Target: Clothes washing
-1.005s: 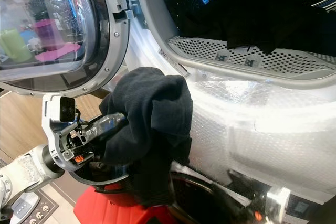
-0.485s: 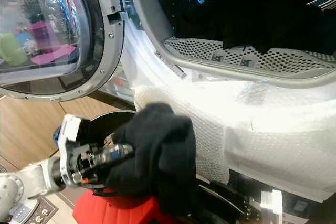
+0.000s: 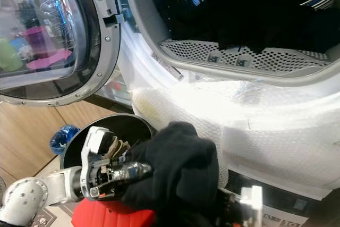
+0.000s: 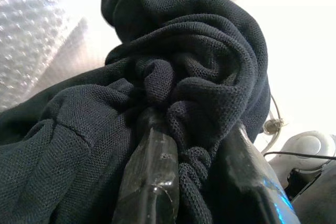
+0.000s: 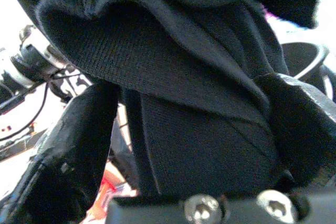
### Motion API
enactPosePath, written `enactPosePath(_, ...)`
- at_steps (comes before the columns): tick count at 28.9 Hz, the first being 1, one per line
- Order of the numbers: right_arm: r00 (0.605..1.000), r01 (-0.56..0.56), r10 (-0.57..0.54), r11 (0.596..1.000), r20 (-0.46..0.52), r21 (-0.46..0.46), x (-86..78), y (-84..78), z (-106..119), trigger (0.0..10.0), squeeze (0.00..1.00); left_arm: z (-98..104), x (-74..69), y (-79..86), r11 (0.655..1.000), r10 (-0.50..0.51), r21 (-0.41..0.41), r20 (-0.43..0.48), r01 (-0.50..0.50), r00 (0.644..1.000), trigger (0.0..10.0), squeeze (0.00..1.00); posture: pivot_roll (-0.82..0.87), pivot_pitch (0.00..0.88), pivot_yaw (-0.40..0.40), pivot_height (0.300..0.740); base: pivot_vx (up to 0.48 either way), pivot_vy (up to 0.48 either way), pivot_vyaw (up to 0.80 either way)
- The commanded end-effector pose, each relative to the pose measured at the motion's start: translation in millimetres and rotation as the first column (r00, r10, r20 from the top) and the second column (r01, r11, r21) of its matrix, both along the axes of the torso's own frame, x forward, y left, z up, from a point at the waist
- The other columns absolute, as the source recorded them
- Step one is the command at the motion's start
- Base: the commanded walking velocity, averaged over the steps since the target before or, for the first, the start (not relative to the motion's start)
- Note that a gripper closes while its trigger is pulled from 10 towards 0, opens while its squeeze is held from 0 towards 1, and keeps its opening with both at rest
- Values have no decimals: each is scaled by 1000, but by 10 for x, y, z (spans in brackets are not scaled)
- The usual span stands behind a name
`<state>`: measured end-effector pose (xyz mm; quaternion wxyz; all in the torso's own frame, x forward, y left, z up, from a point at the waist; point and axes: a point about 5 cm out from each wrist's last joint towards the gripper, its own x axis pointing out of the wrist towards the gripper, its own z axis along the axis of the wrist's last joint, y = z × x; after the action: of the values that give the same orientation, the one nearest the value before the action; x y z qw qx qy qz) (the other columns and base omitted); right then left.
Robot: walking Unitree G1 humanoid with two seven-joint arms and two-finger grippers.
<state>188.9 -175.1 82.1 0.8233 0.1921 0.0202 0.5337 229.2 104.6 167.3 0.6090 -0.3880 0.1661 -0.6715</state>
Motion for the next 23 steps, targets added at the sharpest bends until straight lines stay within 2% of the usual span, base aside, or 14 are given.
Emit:
enactPosePath(1,1000,-16,16,1000,9,-3,29,132,-12,10000,0,37,10,-15,1000,-22,-4,17,22,1000,0,0,10,60,165,740,0,0,0)
enactPosePath(3,1000,16,-16,1000,17,14,83,221,-23,10000,0,35,29,-37,1000,-20,-5,20,20,1000,0,0,10,61,167,740,0,0,0)
enactPosePath(5,1000,26,-27,999,16,26,101,242,-24,10000,0,33,40,-41,1000,-19,-5,20,19,1000,0,0,11,61,167,740,0,0,0)
enactPosePath(12,983,183,-185,976,1,117,283,351,-33,10000,0,15,39,-57,1000,-24,-12,10,24,1000,0,0,11,63,171,740,0,0,0)
enactPosePath(17,973,232,-231,965,-21,124,355,446,-83,10000,0,-1,44,-59,1000,-16,-8,4,16,1000,0,0,16,64,171,740,0,0,0)
enactPosePath(20,951,308,-304,941,-55,139,438,473,-122,10000,0,-20,46,-65,1000,-10,0,0,10,1000,0,0,21,63,171,740,0,0,0)
enactPosePath(21,953,302,-297,940,-55,156,440,483,-115,10000,0,-26,48,-66,1000,-7,3,-2,7,1000,0,0,21,63,171,740,0,0,0)
enactPosePath(23,986,165,-161,963,-38,211,324,549,-74,10000,0,-44,55,-66,1000,7,13,-6,-7,1000,0,0,24,63,172,740,0,0,0)
